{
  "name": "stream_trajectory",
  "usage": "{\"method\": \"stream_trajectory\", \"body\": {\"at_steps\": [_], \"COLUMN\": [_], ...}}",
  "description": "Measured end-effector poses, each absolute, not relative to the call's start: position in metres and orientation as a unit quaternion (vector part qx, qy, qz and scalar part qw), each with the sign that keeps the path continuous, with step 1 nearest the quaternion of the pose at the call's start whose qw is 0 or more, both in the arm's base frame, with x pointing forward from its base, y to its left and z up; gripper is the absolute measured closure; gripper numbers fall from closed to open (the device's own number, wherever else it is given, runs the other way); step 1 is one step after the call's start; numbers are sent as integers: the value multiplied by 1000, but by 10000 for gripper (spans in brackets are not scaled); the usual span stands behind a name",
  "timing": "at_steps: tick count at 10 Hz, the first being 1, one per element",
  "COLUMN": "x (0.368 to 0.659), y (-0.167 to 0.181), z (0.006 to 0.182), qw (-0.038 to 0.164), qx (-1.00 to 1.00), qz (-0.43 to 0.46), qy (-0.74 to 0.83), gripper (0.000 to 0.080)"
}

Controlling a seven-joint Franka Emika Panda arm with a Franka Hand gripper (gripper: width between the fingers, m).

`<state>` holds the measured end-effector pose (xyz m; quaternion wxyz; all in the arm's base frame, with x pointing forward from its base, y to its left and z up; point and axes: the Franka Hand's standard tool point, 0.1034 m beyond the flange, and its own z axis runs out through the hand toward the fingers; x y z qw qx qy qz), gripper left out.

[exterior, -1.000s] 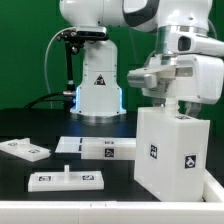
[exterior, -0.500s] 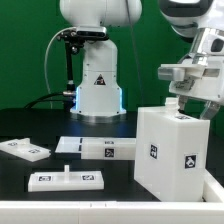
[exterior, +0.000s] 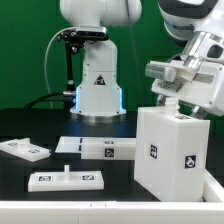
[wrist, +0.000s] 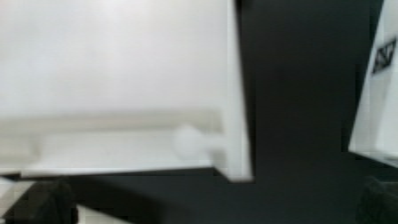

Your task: Assemble cabinet

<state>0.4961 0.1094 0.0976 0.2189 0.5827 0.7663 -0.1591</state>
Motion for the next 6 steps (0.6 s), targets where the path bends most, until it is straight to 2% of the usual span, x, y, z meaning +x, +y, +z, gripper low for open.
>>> {"method": "stream_trajectory", "body": {"at_steps": [1,4,6], "x": [490,486,492], "y": [114,110,109], "z": [95,84,88], "qw": [239,270,284], "qx": [574,536,513], "qz": [-183,-242,-268], "qy": [762,762,764], "gripper": [2,2,2]}}
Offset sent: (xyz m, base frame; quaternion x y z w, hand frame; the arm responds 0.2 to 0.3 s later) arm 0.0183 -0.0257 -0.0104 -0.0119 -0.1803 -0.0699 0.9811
